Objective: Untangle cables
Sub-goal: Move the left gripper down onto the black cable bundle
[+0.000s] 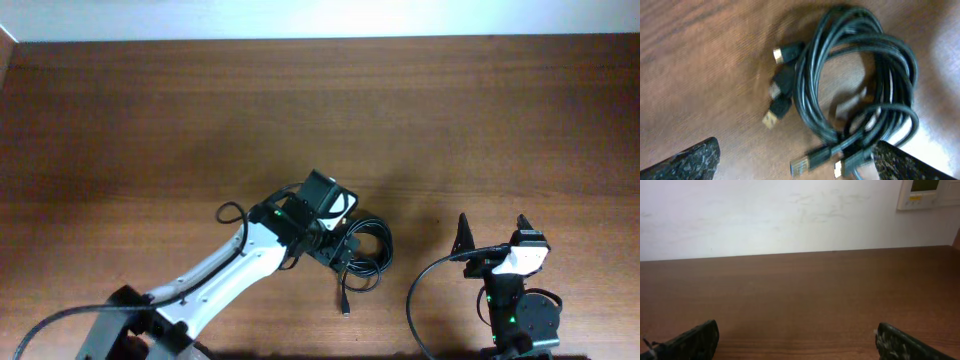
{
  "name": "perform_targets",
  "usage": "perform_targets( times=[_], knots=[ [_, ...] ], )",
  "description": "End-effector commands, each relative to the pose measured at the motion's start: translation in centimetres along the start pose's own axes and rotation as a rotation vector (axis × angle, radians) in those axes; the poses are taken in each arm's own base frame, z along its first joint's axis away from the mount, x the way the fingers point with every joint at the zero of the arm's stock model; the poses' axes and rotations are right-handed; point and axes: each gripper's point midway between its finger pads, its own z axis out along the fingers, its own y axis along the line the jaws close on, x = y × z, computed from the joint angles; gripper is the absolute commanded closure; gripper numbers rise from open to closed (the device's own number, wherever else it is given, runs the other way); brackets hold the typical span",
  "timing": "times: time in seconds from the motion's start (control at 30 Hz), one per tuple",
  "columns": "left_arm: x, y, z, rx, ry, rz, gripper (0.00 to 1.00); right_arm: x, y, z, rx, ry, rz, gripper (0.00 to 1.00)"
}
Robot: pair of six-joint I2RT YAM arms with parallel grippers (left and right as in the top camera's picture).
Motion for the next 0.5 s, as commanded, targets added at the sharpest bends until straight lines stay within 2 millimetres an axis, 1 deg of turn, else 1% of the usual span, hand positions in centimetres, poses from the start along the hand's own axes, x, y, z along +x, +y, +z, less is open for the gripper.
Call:
perform_targets(
  times=[0.0,0.13,0.27,0.33,0.47],
  knots=[
    [-1.6,-0.2,1.5,0.012,-0.033,-0.004,0.01,0.2,-0.4,0.0,0.017,0.003,-0.001,0.01],
    [-1.3,0.0,2.1,0.003,-0.016,-0.007,0.01,0.2,-0.4,0.0,0.017,0.003,-0.001,0.01],
    [-2.2,0.5,2.3,-0.025,-0.052,-0.006,0.01,0.2,-0.4,0.0,0.017,0.003,-0.001,0.01],
    [-2.6,0.6,3.1,-0.026,-0.063,-0.005,0.01,0.2,-0.4,0.0,0.017,0.003,-0.001,0.01],
    [-2.2,0.9,5.3,-0.022,-0.035,-0.008,0.01,0.2,-0.4,0.0,0.017,0.003,-0.001,0.01]
  ],
)
